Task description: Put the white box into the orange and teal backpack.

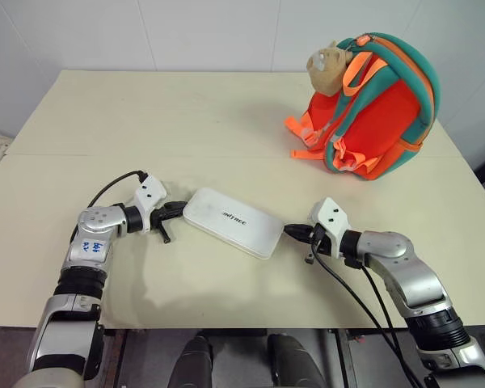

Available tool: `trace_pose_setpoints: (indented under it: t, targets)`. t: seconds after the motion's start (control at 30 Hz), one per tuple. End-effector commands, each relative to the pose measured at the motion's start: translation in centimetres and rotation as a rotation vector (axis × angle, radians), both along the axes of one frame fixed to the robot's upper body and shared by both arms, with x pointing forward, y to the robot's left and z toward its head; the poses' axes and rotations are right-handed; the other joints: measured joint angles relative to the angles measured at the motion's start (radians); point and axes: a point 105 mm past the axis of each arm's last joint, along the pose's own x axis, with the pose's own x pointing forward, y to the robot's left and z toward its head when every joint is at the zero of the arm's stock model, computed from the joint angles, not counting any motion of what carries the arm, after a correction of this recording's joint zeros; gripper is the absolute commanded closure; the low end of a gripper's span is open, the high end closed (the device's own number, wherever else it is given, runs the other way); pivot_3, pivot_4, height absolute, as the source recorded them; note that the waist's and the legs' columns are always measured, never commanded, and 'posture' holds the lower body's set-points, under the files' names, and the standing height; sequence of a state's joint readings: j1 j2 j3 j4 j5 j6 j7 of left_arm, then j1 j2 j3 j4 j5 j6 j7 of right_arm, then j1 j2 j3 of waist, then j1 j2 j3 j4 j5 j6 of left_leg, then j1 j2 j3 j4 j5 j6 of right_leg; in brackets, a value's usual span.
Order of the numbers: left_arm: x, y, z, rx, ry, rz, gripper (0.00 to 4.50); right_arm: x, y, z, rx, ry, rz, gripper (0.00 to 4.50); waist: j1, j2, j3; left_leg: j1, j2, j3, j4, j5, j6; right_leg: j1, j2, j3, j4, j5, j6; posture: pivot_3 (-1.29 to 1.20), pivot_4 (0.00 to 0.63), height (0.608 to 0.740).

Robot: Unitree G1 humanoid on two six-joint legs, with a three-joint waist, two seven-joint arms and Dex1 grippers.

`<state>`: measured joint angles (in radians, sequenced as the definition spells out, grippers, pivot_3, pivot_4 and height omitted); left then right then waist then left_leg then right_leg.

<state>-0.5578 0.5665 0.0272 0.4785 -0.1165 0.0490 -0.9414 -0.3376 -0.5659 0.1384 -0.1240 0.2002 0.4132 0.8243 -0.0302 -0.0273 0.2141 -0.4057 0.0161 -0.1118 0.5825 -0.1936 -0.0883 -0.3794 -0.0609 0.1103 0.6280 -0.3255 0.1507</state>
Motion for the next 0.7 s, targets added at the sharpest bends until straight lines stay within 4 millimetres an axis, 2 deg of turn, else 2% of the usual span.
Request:
trace_pose_setpoints:
  t: [0.03, 0.5, 0.7]
  targets:
    - [-0.9, -1.2, 0.8, -0.031, -0.015, -0.050, 4.48, 0.2, -0.2, 1.3, 0.010, -0.045, 0.027, 4.50, 0.000, 0.000, 0.000, 0.000, 0.000, 0.000, 0.000, 0.000, 0.000, 0.000, 0.000, 0.000, 0.000, 0.000, 0.000, 0.00, 0.150, 0.740]
    - [-4.0, -3.0, -0.3, -0.062, 0.060, -0.085, 4.48, 1.9, -1.1, 1.4, 0.004, -0.060, 0.031, 4.50, -0.001, 0.000, 0.000, 0.000, 0.000, 0.000, 0.000, 0.000, 0.000, 0.000, 0.000, 0.000, 0.000, 0.000, 0.000, 0.00, 0.150, 0.740]
    - [-4.1, -2.2, -0.5, -0.044, 0.054, -0.044, 4.48, 0.7, -3.7, 1.7, -0.054, -0.041, 0.000, 4.50, 0.004, 0.000, 0.000, 0.000, 0.000, 0.000, 0.000, 0.000, 0.000, 0.001, -0.001, 0.000, -0.001, 0.000, 0.000, 0.00, 0.150, 0.740]
